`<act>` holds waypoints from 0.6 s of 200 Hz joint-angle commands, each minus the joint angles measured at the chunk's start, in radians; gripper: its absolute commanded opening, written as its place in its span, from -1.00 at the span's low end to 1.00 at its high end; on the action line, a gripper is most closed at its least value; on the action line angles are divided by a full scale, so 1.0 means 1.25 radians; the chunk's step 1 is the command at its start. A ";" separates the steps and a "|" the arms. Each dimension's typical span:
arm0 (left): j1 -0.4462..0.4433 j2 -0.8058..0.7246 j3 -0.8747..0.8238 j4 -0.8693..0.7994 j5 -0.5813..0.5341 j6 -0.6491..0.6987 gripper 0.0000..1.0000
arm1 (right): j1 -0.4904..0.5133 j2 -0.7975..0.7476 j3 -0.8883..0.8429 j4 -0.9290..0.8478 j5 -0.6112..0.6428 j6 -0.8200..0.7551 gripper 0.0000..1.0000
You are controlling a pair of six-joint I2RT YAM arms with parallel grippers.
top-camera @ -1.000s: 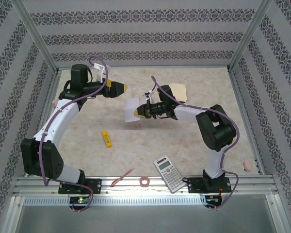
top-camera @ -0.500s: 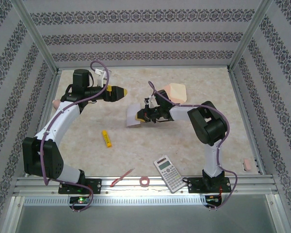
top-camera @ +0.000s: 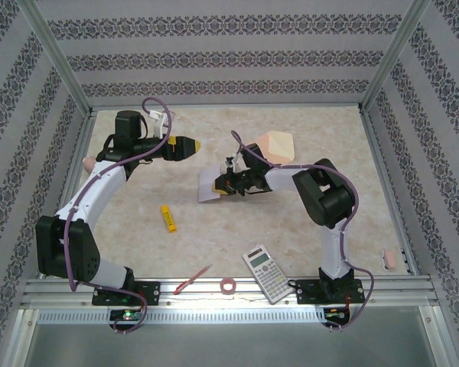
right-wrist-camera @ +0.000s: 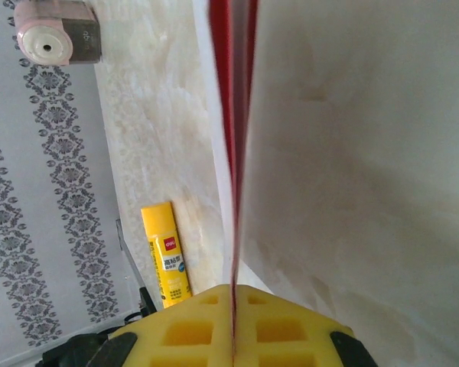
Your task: Place the letter into the envelope and seal it
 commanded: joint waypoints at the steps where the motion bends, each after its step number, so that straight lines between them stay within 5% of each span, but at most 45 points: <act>1: 0.010 -0.026 -0.009 0.033 0.014 -0.008 0.99 | 0.009 0.014 0.021 -0.013 0.006 -0.024 -0.82; 64: 0.011 -0.022 -0.006 0.035 0.015 -0.009 0.99 | 0.012 -0.016 0.038 -0.111 0.056 -0.068 -0.16; 120: 0.013 -0.018 -0.008 0.035 0.013 -0.008 0.99 | 0.016 -0.059 0.092 -0.288 0.132 -0.129 0.21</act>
